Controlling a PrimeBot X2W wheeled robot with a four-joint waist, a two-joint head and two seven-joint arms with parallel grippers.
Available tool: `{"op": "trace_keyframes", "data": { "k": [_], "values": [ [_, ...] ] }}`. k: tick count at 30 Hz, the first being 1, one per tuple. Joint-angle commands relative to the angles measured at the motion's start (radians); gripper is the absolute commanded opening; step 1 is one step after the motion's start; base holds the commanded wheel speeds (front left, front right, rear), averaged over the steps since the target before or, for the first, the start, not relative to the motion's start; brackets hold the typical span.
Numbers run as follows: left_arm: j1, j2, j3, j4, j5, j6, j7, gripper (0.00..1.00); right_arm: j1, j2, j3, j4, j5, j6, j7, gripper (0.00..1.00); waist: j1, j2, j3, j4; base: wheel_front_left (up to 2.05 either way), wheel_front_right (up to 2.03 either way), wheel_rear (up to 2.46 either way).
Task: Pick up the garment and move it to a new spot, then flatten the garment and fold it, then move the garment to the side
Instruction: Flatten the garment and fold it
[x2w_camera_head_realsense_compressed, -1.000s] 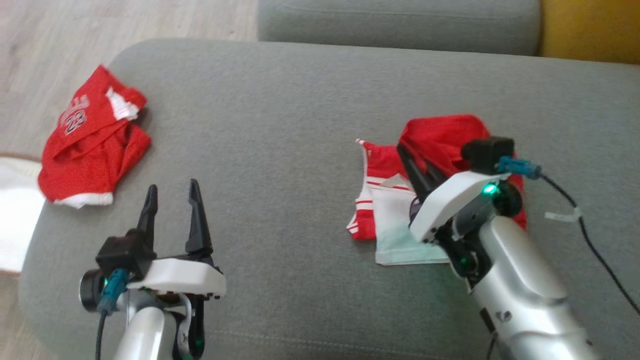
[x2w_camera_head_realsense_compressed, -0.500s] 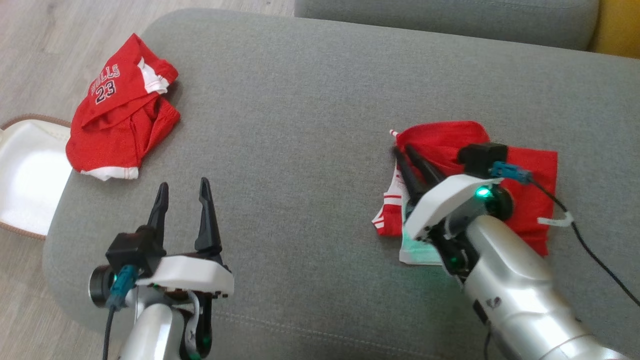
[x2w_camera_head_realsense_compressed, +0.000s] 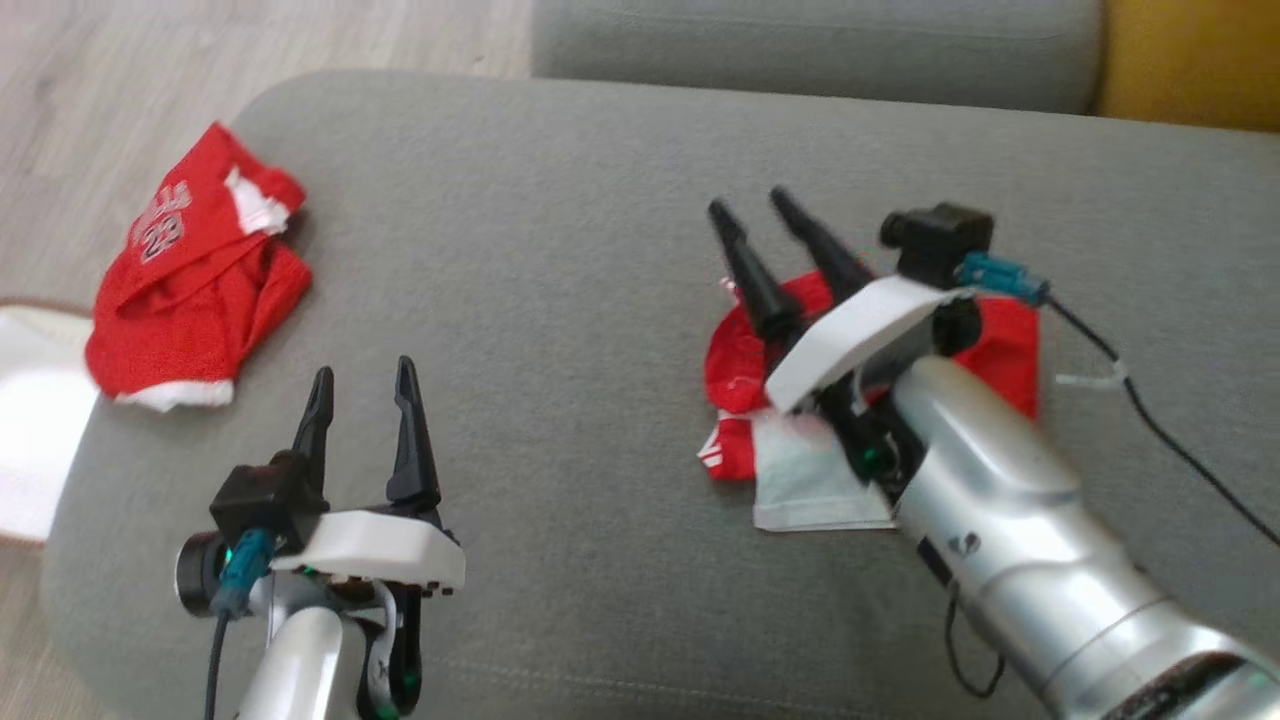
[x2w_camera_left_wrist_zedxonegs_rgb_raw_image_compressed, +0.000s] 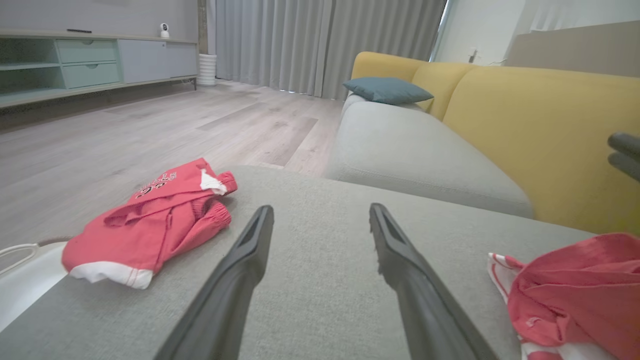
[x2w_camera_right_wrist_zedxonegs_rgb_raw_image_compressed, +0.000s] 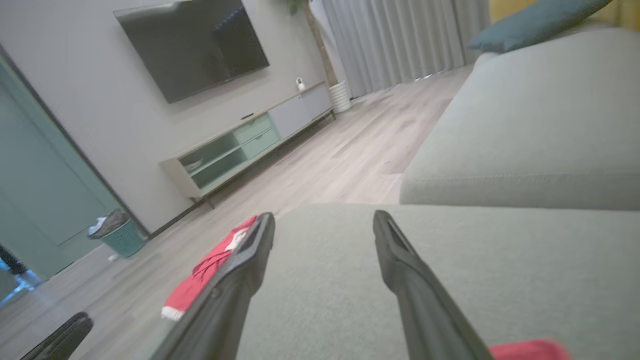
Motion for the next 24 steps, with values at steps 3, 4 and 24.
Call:
{"op": "trace_keyframes", "data": {
  "k": [3, 4, 24],
  "values": [
    [-0.018, 0.008, 0.043, -0.049, 0.008, 0.007, -0.005, 1.0, -0.052, 0.015, -0.06, 0.005, -0.088, 0.002, -0.03, 1.0, 0.0, 0.0, -0.032, -0.052, 0.0, 0.0, 0.0],
    [-0.016, 0.008, 0.047, -0.055, 0.007, 0.007, -0.005, 1.0, -0.055, 0.015, -0.086, 0.018, -0.121, 0.002, -0.035, 1.0, 0.0, 0.0, -0.036, -0.062, 0.0, 0.0, 0.0],
    [-0.004, 0.008, 0.055, -0.15, 0.023, -0.004, -0.005, 1.0, 0.384, -0.043, -0.668, -0.356, -0.69, 0.002, -0.08, 1.0, 0.0, 0.0, -0.054, -0.171, 0.0, 0.0, 0.0]
  ]
}}
